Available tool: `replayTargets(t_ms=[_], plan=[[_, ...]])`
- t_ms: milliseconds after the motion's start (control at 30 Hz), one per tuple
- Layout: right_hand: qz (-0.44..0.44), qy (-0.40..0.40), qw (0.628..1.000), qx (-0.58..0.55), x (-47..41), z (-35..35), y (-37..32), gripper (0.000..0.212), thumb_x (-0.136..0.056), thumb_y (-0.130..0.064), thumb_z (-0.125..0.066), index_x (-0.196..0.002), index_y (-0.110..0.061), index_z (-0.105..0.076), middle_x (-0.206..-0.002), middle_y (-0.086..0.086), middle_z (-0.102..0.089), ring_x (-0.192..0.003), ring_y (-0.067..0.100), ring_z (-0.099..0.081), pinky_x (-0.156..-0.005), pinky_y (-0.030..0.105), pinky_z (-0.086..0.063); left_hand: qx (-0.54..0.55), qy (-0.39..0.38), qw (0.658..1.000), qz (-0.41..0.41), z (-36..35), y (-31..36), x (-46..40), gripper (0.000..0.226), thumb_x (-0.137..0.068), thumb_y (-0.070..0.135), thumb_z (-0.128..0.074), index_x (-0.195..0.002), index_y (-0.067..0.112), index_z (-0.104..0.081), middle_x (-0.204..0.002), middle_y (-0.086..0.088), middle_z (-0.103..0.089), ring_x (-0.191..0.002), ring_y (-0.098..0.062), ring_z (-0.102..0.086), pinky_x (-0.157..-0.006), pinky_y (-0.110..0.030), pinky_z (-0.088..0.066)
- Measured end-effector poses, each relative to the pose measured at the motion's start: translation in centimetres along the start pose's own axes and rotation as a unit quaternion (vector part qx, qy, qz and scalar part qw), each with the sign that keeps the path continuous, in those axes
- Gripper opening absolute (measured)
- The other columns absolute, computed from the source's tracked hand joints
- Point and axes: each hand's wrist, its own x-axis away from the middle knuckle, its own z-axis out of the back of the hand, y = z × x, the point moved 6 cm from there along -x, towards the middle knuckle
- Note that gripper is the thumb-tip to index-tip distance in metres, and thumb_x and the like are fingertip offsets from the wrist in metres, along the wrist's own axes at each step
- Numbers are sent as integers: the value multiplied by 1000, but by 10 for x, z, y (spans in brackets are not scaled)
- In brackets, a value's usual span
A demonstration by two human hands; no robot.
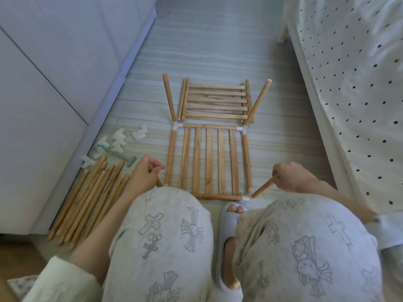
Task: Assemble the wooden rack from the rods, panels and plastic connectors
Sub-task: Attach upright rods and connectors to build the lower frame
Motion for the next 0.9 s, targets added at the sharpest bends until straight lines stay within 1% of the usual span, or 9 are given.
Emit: replayTargets(t_ms=[100,167,267,333,433,600,733,833,900], plan=[[2,-3,1000,-15,-3,1,-1,22,-93,-19,-48,-108,-6,-59,-108,15,-61,-97,29,-58,-78,33,-48,-5,-19,1000,-6,3,9,-3,17,-93,1,-49,-85,14,-56,-76,-6,-55,-67,-6,-48,-65,-15,-37],[1,-6,1000,-30,-3,2,-3,21,-94,-20,-50,-106,-5,-59,-106,15,-61,-93,28,-60,-79,34,-51,-4,-35,999,-4,4,12,-7,15,-94,-1,-47,-93,9,-58,-74,-2,-51,-68,-5,-46,-63,-12,-35],[-4,-6,999,-43,-3,2,-4,20,-94,-19,-49,-101,-4,-60,-94,13,-65,-80,25,-62,-77,35,-54,4,-49,999,6,5,12,-13,15,-93,-1,-47,-96,7,-60,-78,-4,-53,-73,-8,-49,-71,-19,-39],[-12,-2,998,-54,-5,3,-3,18,-94,-18,-48,-98,-5,-59,-86,12,-66,-73,21,-64,-75,35,-55,13,-51,999,12,5,11,-16,16,-93,-1,-47,-90,9,-59,-89,-6,-61,-81,-10,-53,-79,-25,-41],[-23,-10,996,-85,-6,-1,-2,12,-94,-17,-51,-93,-6,-58,-82,8,-64,-65,16,-65,-65,28,-56,17,-51,999,9,5,11,-17,17,-93,-1,-48,-83,12,-54,-101,-3,-64,-95,-13,-54,-86,-31,-43],[-61,-20,998,-16,-5,-2,-5,27,-84,-32,-66,-100,-11,-61,-94,4,-63,-85,21,-59,-70,28,-48,75,-53,994,56,9,0,-11,13,-90,1,-54,-99,6,-62,-108,-9,-61,-112,-24,-54,-95,-33,-42],[-38,-46,996,61,-4,11,-23,32,-91,-42,-54,-105,-14,-62,-96,0,-62,-86,18,-60,-72,26,-47,88,-70,990,87,14,-14,-2,33,-89,-6,-52,-121,-1,-55,-130,-15,-54,-124,-29,-49,-97,-39,-41],[31,-36,998,50,-9,21,-51,35,-97,-40,-43,-110,-14,-61,-105,3,-65,-86,17,-62,-78,28,-49,99,-99,986,95,18,-23,1,44,-90,-11,-42,-131,3,-50,-132,-9,-53,-117,-25,-53,-88,-35,-45],[80,-56,995,30,-14,22,-77,36,-98,-38,-42,-119,-15,-59,-118,5,-62,-100,20,-60,-87,30,-48,103,-98,985,102,22,-32,-1,45,-91,-11,-38,-129,8,-51,-127,-8,-56,-105,-22,-58,-81,-32,-47]])
